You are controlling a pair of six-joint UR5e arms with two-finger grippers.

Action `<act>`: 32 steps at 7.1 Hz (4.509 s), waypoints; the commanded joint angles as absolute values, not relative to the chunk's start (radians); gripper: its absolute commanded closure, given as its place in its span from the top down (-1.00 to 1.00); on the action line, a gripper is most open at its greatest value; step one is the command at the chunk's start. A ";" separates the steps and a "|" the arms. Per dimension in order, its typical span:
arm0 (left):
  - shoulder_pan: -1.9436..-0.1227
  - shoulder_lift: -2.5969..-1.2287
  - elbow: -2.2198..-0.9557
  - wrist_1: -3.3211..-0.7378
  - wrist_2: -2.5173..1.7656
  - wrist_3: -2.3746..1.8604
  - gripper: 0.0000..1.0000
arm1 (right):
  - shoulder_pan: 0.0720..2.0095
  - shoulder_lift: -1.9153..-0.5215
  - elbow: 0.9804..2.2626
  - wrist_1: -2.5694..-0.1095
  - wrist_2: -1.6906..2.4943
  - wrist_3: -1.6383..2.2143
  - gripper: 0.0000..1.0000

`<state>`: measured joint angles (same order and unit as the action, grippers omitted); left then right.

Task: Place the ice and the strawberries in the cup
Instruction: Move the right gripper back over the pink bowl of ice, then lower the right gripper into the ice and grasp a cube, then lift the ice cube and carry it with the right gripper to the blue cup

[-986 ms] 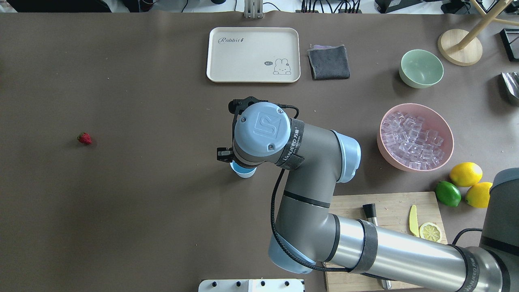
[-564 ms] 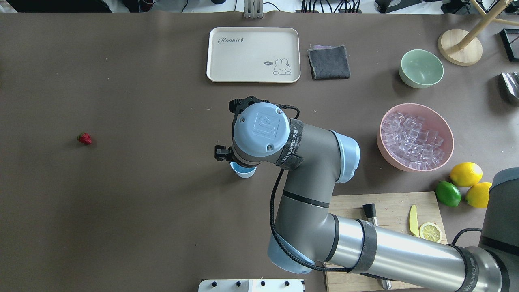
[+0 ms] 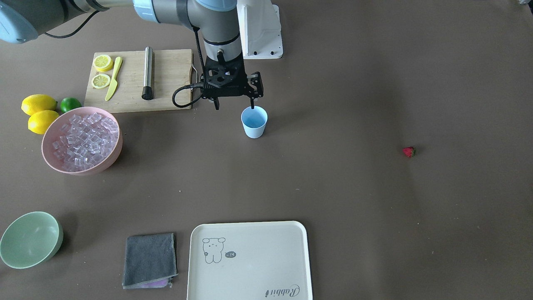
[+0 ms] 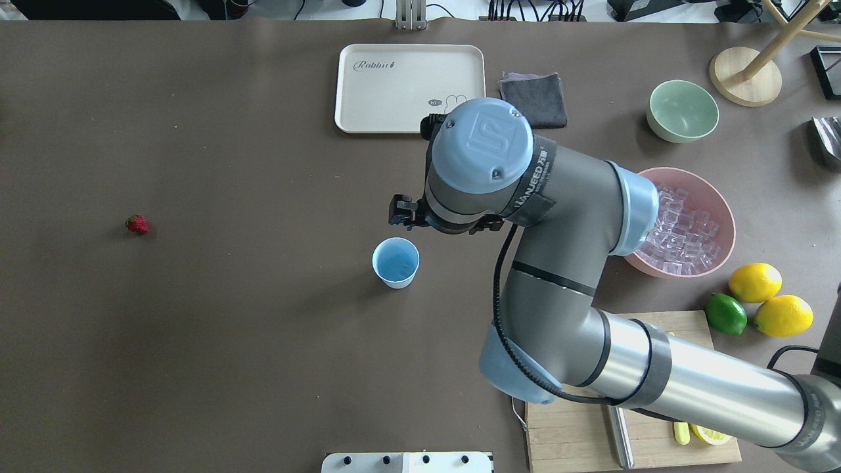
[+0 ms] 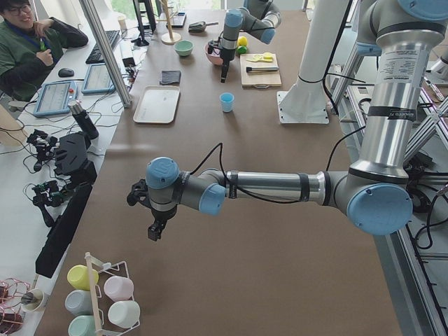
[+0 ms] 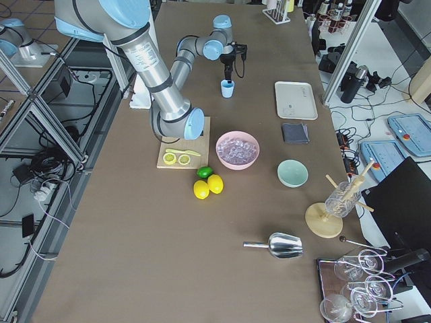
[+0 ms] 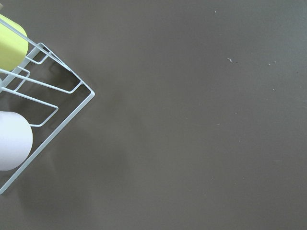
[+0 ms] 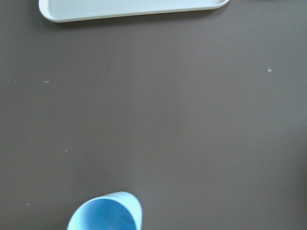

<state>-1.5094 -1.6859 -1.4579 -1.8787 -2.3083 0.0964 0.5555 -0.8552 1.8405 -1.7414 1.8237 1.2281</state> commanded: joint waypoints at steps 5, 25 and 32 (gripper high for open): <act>-1.509 -1.692 -1.468 -1.879 -2.327 0.094 0.95 | 0.849 -1.237 1.997 -1.717 1.994 0.706 1.00; -1.509 -1.706 -1.451 -1.928 -2.326 0.018 0.95 | 0.864 -1.459 1.801 -1.345 2.066 0.675 0.24; -1.509 -1.706 -1.453 -1.928 -2.326 0.017 0.95 | 0.839 -1.447 1.789 -1.345 2.054 0.676 0.48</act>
